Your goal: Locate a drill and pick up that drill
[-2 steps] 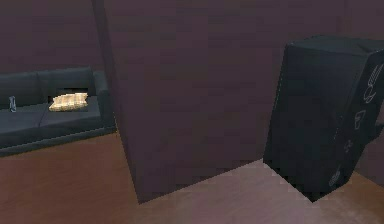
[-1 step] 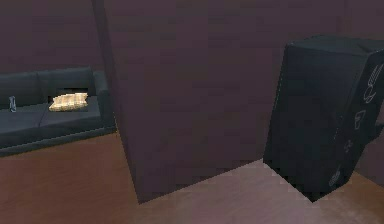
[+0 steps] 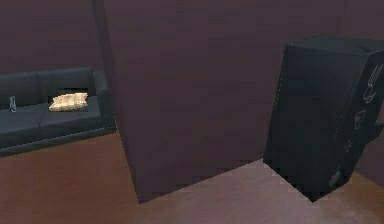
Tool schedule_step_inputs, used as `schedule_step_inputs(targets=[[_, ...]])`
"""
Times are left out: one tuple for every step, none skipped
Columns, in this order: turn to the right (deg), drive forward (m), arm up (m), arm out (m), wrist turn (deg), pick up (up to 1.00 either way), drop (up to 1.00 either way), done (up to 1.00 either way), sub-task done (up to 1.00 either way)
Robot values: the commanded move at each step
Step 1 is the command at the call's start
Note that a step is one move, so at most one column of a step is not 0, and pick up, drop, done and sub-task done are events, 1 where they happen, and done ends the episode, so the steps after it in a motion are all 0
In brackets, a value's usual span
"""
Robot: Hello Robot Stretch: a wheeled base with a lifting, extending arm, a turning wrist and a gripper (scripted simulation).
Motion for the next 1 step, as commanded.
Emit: schedule_step_inputs(targets=[[0.0,0.0,0.0,0.0,0.0,0.0,0.0,1.0,0.0]])
